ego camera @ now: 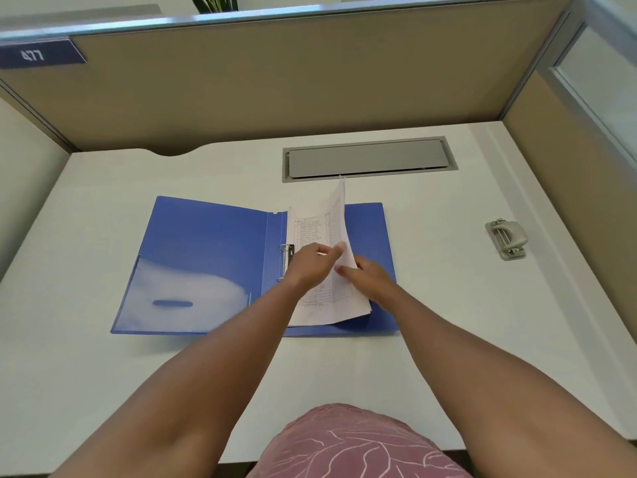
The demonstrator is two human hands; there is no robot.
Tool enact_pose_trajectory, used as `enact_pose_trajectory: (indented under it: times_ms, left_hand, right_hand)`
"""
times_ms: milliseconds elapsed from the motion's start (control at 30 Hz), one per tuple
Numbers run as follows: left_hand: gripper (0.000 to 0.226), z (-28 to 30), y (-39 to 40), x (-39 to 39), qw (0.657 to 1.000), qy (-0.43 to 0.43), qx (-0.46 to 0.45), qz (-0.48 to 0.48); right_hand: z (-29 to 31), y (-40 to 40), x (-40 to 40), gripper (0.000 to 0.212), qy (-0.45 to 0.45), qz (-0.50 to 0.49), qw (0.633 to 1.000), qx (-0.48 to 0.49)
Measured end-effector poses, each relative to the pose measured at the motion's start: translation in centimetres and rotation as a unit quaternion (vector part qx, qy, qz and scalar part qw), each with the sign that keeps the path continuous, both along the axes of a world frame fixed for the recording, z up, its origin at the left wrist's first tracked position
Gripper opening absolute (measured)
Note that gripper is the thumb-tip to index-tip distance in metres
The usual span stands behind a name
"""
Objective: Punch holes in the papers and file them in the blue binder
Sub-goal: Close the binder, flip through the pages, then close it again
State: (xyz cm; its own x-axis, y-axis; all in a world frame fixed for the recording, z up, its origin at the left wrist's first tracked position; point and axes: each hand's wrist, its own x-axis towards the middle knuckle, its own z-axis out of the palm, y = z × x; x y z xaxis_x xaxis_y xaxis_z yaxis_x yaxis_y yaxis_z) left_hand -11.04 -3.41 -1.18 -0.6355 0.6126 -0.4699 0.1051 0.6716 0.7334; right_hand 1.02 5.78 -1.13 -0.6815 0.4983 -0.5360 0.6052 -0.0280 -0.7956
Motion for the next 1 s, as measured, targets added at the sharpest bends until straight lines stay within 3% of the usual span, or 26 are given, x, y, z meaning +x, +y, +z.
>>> enact_pose_trajectory:
  times_ms: [167, 367, 733, 1000]
  left_hand:
    - [0.070, 0.9, 1.5, -0.1, 0.995, -0.062, 0.046, 0.057]
    - [0.069, 1.1, 1.9, -0.7, 0.994, -0.072, 0.043, 0.067]
    - [0.062, 0.8, 0.6, -0.9, 0.979, -0.159, 0.071, 0.103]
    - [0.042, 0.7, 0.2, -1.0, 0.978, -0.146, 0.073, 0.130]
  right_hand:
    - [0.0, -0.3, -0.5, 0.058, 0.008, 0.054, 0.998, 0.010]
    - [0.1, -0.8, -1.0, 0.078, -0.012, 0.082, 0.996, 0.029]
    - [0.6, -0.5, -0.9, 0.082, 0.017, 0.051, 0.999, -0.009]
    - [0.2, 0.0, -0.6, 0.082, 0.033, 0.032, 0.999, -0.026]
